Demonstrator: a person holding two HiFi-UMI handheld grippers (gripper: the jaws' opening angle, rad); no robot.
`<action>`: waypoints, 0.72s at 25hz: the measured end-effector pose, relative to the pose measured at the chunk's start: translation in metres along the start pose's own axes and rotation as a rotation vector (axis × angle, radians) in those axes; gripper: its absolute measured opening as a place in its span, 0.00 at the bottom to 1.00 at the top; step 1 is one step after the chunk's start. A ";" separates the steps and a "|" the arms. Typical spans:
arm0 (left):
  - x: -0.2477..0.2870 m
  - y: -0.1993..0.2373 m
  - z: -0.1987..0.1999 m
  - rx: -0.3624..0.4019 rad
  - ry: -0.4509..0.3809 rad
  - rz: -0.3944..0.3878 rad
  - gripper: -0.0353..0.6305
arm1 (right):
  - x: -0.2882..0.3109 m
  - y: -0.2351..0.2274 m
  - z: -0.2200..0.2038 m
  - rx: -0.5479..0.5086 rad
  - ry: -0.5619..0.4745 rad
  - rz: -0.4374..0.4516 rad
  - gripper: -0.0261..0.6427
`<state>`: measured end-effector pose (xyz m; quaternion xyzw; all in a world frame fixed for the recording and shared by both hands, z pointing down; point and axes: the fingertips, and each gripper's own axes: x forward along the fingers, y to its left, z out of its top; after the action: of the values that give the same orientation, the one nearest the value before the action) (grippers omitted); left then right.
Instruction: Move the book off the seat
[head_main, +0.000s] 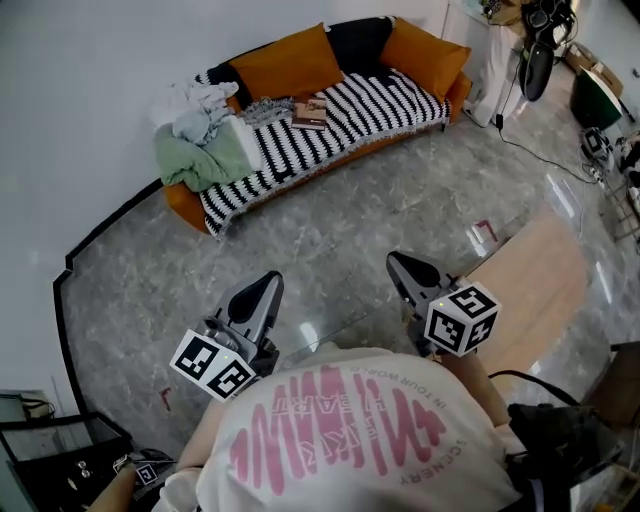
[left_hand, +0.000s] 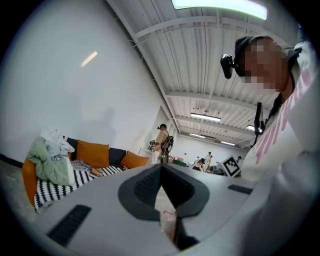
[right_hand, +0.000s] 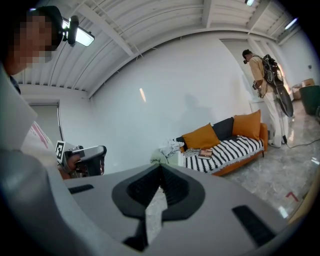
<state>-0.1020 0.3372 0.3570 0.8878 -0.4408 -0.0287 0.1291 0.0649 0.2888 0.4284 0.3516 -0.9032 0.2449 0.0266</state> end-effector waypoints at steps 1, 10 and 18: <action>0.000 0.008 0.002 0.002 0.001 0.003 0.06 | 0.008 0.001 0.002 -0.002 0.001 0.002 0.05; 0.003 0.069 0.009 -0.006 0.004 0.029 0.06 | 0.067 0.006 0.013 -0.025 0.026 0.013 0.05; 0.021 0.104 0.017 -0.018 0.006 0.017 0.06 | 0.094 -0.008 0.021 -0.015 0.052 -0.032 0.06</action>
<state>-0.1728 0.2572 0.3686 0.8829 -0.4477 -0.0290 0.1385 0.0024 0.2150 0.4338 0.3593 -0.8982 0.2467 0.0568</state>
